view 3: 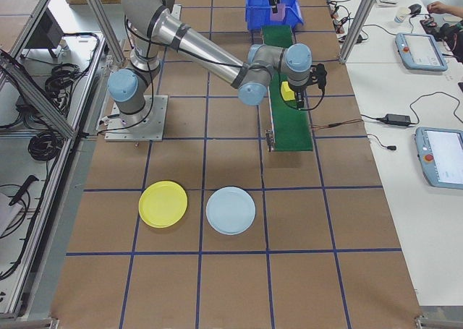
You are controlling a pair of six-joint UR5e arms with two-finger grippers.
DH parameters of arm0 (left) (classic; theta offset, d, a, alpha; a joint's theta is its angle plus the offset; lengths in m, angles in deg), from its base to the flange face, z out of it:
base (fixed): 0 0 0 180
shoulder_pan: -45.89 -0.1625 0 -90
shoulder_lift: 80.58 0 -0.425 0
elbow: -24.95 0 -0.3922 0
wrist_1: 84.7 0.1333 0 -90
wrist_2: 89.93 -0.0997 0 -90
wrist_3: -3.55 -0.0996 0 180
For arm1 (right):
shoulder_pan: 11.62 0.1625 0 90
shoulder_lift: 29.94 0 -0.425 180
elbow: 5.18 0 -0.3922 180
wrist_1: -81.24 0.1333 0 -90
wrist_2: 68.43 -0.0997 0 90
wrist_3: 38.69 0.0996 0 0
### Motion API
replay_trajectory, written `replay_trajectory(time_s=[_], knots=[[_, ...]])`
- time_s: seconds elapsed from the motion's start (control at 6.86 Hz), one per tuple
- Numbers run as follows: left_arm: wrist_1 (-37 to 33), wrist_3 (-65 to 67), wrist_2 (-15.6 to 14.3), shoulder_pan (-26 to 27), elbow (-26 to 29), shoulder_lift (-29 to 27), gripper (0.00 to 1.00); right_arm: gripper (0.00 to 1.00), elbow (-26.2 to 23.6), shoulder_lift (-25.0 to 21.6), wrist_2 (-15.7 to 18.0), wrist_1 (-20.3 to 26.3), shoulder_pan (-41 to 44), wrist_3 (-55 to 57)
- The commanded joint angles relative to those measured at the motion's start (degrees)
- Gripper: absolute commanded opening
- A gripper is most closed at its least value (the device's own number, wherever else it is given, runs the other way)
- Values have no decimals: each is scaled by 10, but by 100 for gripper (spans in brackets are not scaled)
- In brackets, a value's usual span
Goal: Move block left to right into plate
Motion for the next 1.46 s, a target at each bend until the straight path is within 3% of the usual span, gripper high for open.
replay_trajectory(time_s=[0.0, 0.44, 0.58, 0.73, 0.88, 1.02, 1.31], knots=[[32, -2, -28, 0, 0, -33, 54, 100, -14, 1, -20, -4, 0, -3], [51, -2, -29, 0, 10, -58, 54, 100, -28, 3, -20, -5, 0, -3], [51, -2, -29, 0, 10, -57, 74, 100, -31, 3, -14, -5, -1, -4], [50, 6, -29, 0, 11, -51, 100, 100, -33, 3, -13, -5, -7, -3], [46, 19, -30, 0, 14, -37, 100, 100, -34, 4, -11, -5, -9, -10], [23, 28, -58, 0, 19, -17, 100, 100, -34, 4, -11, -5, -12, -13], [-64, 33, -74, 0, 20, 54, 100, 100, -34, 3, 43, -20, -20, -17]])
